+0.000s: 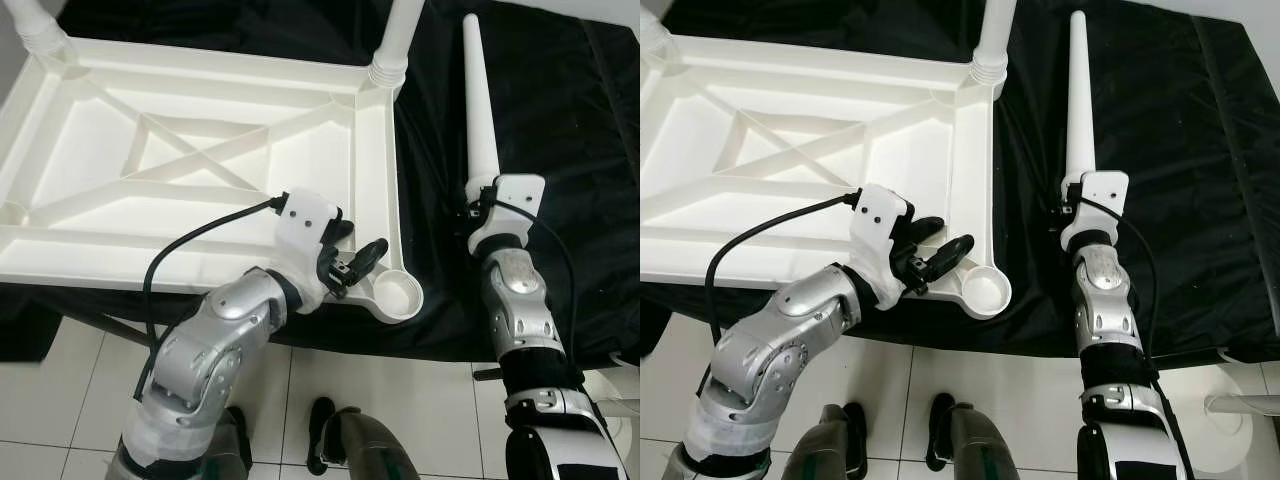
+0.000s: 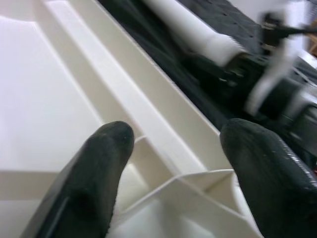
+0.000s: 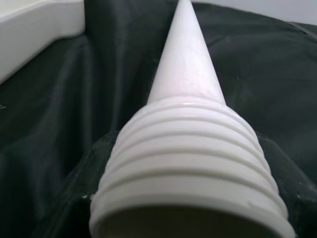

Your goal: Building children table

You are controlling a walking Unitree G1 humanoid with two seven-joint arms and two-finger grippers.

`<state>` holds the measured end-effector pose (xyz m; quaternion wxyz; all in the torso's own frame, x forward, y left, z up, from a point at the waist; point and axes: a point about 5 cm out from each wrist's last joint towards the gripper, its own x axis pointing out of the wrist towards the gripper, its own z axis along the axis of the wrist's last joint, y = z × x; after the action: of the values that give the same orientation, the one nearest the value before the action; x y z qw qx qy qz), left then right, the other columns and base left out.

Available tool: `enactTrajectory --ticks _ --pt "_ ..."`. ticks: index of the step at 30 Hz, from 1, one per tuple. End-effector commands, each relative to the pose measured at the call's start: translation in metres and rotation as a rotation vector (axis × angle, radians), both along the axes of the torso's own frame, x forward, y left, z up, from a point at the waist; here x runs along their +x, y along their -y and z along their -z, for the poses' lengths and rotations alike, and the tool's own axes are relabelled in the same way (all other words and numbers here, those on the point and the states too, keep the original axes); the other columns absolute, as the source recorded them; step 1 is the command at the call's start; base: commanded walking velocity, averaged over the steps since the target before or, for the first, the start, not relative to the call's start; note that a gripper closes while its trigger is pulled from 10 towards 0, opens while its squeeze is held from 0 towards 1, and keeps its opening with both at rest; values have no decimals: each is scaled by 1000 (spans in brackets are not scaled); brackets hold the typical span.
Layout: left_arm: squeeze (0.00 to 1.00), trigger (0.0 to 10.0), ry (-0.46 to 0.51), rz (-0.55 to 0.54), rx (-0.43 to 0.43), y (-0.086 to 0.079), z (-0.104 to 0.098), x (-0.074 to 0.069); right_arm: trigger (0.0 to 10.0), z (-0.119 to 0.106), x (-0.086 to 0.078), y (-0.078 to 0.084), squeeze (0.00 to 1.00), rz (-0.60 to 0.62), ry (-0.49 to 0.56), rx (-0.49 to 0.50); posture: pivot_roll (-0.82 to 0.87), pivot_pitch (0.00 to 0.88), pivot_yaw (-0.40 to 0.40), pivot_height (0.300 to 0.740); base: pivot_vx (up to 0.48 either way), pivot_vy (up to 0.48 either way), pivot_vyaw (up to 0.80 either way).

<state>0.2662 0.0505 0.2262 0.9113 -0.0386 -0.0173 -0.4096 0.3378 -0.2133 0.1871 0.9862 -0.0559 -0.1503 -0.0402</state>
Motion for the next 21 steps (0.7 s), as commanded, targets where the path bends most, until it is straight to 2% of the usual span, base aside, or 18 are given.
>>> enactTrajectory --ticks 1,8,9,10,11,12,21 --pt "1000 10000 5 89 -17 0 0 -2 10000 9 -7 2 0 -2 -18 26 25 174 -35 740 0 0 0" --pt "1000 10000 52 95 -10 -5 -10 8 10000 -9 -15 3 0 7 112 113 3 125 -23 740 0 0 0" --pt "902 10000 43 101 -14 -6 -12 12 10000 -16 -15 0 0 -14 142 114 -10 101 -19 740 0 0 0" --pt "902 10000 43 101 -14 -6 -12 12 10000 -16 -15 0 0 -14 142 114 -10 101 -19 740 0 0 0" --pt "561 10000 45 104 -13 -6 -14 14 10000 -20 -15 -2 0 -25 157 95 -10 101 -19 740 0 0 0" --pt "0 10000 36 100 -14 -6 -15 17 10000 -24 -15 -3 0 -20 169 79 -22 87 -16 740 0 0 0" --pt "0 10000 41 74 -14 -7 -18 23 10000 -30 -18 -2 0 1 196 29 -37 60 -20 740 0 0 0"
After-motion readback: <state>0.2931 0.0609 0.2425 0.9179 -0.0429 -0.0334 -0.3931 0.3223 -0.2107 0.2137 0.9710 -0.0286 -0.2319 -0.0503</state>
